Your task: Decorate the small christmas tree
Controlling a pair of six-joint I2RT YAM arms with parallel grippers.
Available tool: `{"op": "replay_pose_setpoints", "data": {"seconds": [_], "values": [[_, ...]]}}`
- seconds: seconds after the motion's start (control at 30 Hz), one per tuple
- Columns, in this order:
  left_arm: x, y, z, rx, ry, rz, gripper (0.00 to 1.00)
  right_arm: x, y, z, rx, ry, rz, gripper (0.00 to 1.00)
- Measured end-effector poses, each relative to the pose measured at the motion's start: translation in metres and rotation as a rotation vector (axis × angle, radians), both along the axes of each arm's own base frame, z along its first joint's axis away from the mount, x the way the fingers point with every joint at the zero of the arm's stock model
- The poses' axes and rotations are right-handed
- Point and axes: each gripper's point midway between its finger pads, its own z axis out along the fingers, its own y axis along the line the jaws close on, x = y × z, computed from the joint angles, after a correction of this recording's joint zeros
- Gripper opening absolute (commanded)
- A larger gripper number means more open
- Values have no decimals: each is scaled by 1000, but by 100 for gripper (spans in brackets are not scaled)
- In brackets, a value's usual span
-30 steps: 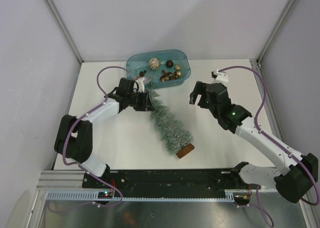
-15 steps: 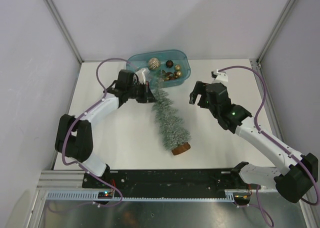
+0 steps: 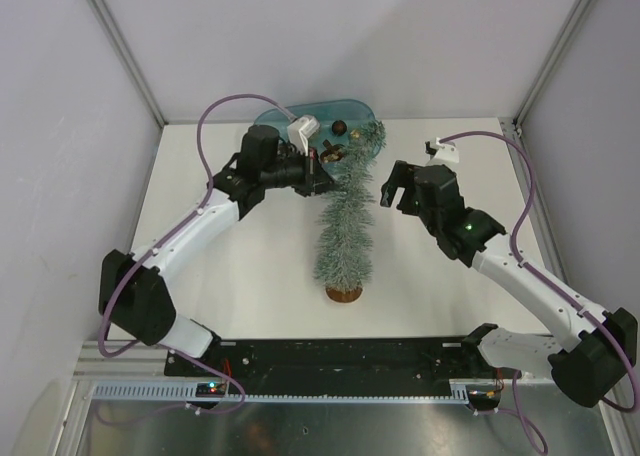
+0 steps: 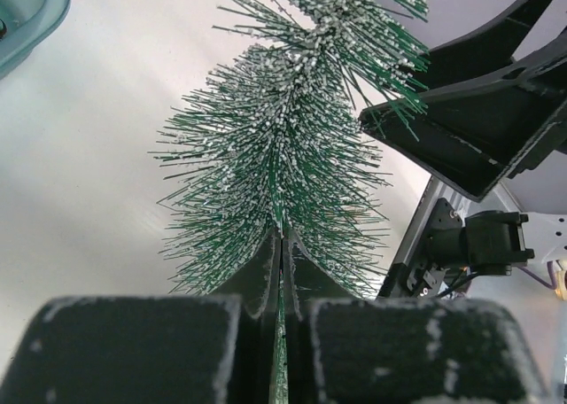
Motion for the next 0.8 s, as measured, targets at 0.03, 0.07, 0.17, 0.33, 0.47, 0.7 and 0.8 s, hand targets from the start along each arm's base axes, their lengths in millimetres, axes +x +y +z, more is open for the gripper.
{"op": "replay_pose_setpoints", "data": {"seconds": [0.03,0.07,0.17,0.33,0.47,0.7,0.8], "values": [[-1,0,3,-4,-3,2,0,0,0,0,0,-1,0,87],[-2,1,5,-7,-6,3,0,0,0,1,1,-2,0,87],[-3,2,14,-20,-18,6,0,0,0,1,1,-2,0,87],[-1,1,26,-35,-42,8,0,0,0,1,1,-2,-1,86],[-2,1,29,-43,-45,8,0,-1,-1,1,0,0,-1,86],[-17,7,32,-52,-51,-4,16,-2,-2,3,3,-5,-2,87],[-31,11,35,-66,-47,-23,36,-2,-2,1,2,-4,-1,86]]}}
